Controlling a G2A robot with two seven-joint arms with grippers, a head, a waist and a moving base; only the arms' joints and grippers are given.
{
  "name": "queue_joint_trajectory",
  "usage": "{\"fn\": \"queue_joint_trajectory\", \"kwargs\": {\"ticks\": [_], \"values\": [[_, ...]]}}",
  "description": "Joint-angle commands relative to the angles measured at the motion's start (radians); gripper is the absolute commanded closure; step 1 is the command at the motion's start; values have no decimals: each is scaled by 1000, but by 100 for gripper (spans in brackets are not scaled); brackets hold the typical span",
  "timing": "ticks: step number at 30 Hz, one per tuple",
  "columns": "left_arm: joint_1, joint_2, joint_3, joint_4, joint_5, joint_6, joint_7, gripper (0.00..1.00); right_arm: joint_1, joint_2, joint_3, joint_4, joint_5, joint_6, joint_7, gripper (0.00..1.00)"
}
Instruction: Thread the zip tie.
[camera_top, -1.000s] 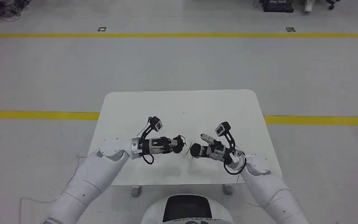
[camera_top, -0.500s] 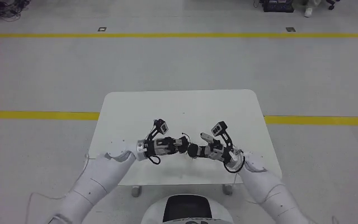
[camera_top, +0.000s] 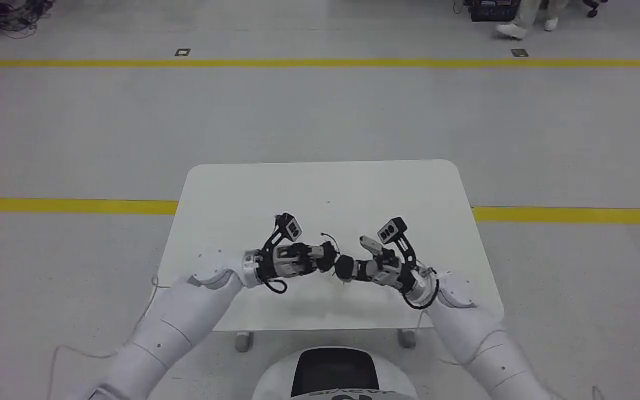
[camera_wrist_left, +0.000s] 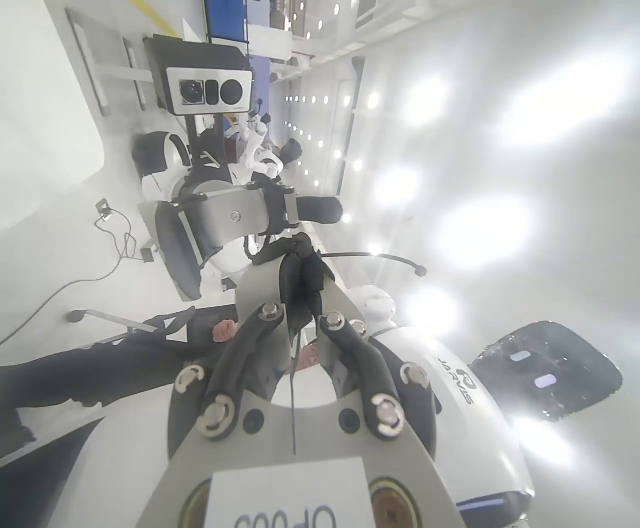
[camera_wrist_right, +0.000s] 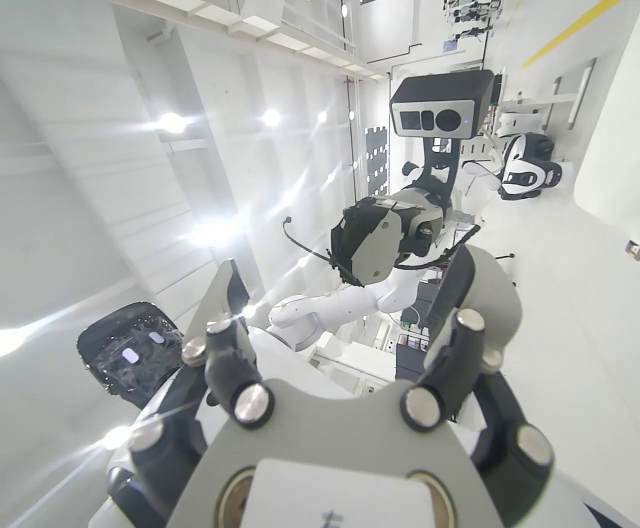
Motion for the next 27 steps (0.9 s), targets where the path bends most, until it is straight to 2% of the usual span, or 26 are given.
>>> {"fn": "queue_joint_trajectory", "kwargs": {"ticks": [1,2,3,15,22,27], "values": [[-1,-1,1,2,-4,-2,-4,100,1,-1,2,3,5,0,11,33],[-1,-1,1,2,-6,-2,-6,100,1,-1,3,4,7,0,16,47],[-1,-1,1,2,-6,-2,-6,100,2,-2,3,6,8,0,20,51],[-1,-1,1,2,-6,-2,-6,100,13,-9,-13,30,12,0,38,56],[-1,-1,1,2,-6,-2,-6,100,13,-11,-11,27,6,0,49,75],[-1,-1,1,2,-6,-2,-6,100,9,-12,-5,23,0,0,52,78]]}}
